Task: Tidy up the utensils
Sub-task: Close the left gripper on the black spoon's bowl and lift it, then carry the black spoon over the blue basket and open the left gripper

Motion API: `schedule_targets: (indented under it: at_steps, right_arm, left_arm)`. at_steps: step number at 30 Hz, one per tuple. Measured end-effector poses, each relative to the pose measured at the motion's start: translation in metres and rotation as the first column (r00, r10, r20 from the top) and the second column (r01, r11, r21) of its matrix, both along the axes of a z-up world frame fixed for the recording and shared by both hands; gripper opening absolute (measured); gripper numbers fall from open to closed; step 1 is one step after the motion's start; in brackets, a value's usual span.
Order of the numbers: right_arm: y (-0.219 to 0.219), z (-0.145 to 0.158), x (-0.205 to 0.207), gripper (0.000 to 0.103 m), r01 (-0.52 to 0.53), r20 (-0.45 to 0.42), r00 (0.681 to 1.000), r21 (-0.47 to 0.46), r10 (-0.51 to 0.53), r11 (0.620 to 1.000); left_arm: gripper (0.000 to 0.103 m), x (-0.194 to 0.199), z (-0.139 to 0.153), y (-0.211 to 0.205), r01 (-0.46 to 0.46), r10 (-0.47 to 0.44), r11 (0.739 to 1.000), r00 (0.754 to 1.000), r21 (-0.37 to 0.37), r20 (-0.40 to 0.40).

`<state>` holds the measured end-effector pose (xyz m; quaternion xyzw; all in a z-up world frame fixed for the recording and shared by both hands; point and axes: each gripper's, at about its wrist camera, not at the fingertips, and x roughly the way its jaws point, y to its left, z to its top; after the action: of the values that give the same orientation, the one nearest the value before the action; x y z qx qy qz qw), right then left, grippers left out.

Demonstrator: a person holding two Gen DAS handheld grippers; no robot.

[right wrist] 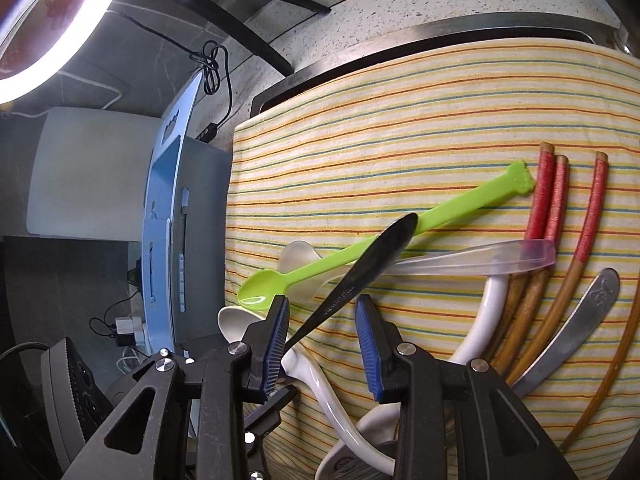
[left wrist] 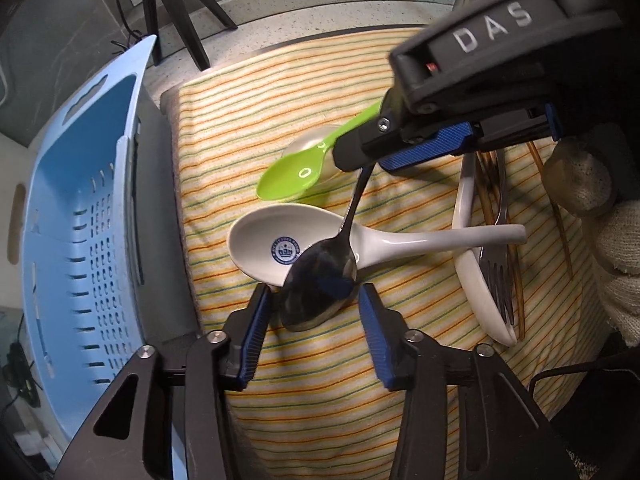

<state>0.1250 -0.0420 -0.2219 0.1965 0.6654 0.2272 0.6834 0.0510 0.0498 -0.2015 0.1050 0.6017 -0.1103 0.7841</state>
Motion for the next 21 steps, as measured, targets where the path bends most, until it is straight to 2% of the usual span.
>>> schedule_targets:
  at_steps: [2,4,6,11,21]
  right_arm:
    - [0.001,-0.001,0.001,0.029,0.004,0.001,1.0,-0.001,-0.004,1.0]
    - [0.003,-0.002,0.001,0.023,0.007,0.002,1.0,-0.007,-0.007,1.0]
    - [0.003,-0.004,0.001,0.017,0.012,-0.003,1.0,-0.005,-0.012,1.0]
    - [-0.002,0.0,-0.002,0.014,0.028,0.001,1.0,0.025,-0.028,0.999]
    - [-0.003,0.025,-0.015,0.01,0.037,0.037,0.999,0.069,-0.04,0.997]
  left_arm:
    - [0.04,-0.001,-0.002,-0.001,-0.001,0.001,1.0,1.0,0.001,0.008]
    - [0.034,-0.002,-0.001,-0.003,0.0,0.001,1.0,1.0,-0.003,0.017]
    - [0.033,-0.004,-0.001,-0.005,0.0,0.0,1.0,1.0,-0.001,0.022]
    - [0.032,-0.011,0.002,-0.006,-0.003,0.004,1.0,1.0,-0.031,0.027]
    - [0.029,-0.031,0.021,-0.001,-0.012,0.018,0.995,0.998,-0.099,0.061]
